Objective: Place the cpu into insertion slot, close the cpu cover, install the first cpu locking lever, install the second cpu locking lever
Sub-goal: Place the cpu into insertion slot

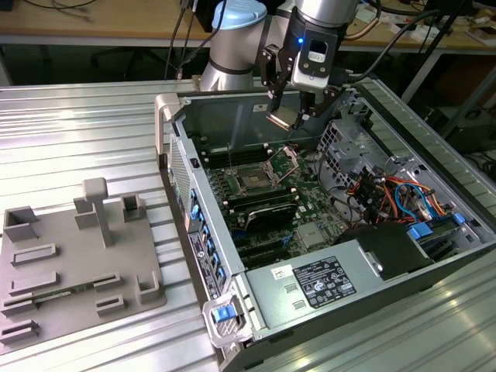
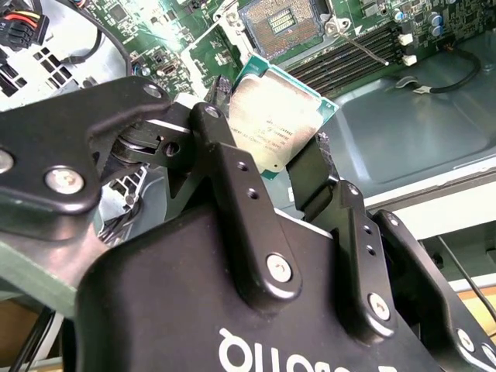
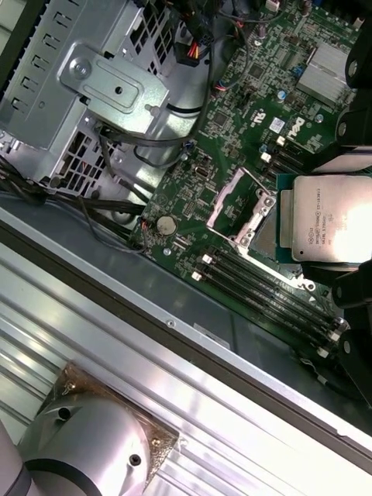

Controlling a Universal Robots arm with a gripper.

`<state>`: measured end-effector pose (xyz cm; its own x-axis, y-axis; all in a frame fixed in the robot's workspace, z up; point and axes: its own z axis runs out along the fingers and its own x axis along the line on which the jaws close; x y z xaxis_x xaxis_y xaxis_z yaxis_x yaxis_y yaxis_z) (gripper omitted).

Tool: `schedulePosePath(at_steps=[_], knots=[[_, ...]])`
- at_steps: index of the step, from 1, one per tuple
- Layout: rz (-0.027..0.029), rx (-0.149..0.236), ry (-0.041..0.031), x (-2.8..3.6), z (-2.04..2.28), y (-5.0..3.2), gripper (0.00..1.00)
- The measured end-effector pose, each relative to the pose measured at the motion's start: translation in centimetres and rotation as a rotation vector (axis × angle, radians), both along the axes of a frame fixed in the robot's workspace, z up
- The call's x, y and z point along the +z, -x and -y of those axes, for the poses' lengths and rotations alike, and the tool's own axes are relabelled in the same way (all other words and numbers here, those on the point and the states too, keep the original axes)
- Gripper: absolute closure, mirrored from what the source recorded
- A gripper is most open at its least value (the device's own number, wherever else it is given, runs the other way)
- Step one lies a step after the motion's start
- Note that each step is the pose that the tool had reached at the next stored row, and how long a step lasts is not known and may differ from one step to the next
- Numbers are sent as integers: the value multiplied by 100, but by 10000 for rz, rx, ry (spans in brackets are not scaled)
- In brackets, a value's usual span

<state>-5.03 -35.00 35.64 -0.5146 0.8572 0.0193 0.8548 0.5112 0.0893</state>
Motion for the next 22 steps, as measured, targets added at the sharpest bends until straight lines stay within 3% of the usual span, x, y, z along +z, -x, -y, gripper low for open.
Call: schedulePosePath(at_steps=[13, 22], knots=[[0, -360, 0, -1, 0, 0, 45], [0, -1208, -1, -5, 0, 0, 45]])
